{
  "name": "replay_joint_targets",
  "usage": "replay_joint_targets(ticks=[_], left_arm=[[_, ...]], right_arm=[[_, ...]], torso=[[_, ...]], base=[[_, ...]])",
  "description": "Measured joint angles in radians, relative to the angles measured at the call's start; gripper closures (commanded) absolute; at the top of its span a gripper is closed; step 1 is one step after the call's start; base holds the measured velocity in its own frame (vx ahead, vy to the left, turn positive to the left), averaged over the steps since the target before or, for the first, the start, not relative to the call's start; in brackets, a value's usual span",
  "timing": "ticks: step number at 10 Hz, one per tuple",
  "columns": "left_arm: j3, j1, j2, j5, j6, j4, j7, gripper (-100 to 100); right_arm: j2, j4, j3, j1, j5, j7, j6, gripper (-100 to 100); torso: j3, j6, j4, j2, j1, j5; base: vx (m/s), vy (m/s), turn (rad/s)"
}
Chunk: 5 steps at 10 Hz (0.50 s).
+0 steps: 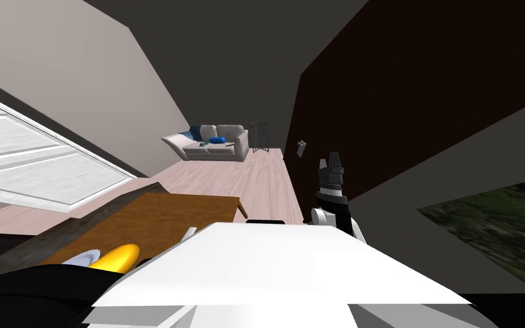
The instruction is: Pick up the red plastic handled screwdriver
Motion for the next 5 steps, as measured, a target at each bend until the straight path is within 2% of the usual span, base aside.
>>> replay_joint_targets(ticks=[2,3,5], left_arm=[[0.003,-0.009,-0.046,-0.026,0.003,0.035,0.002,-100],[0.003,-0.009,-0.049,-0.027,0.003,0.037,0.000,100],[0.002,-0.008,-0.048,-0.027,0.004,0.037,0.000,100]], right_arm=[[0.000,0.000,0.000,0.000,0.000,0.000,0.000,0],[0.000,0.000,0.000,0.000,0.000,0.000,0.000,0],[0.000,0.000,0.000,0.000,0.000,0.000,0.000,0]], torso=[[0.000,0.000,0.000,0.000,0.000,0.000],[0.000,0.000,0.000,0.000,-0.001,0.000],[0.000,0.001,0.001,0.000,-0.002,0.000]], base=[[0.002,0.031,-0.010],[0.000,0.000,0.000],[0.000,0.000,0.000]])
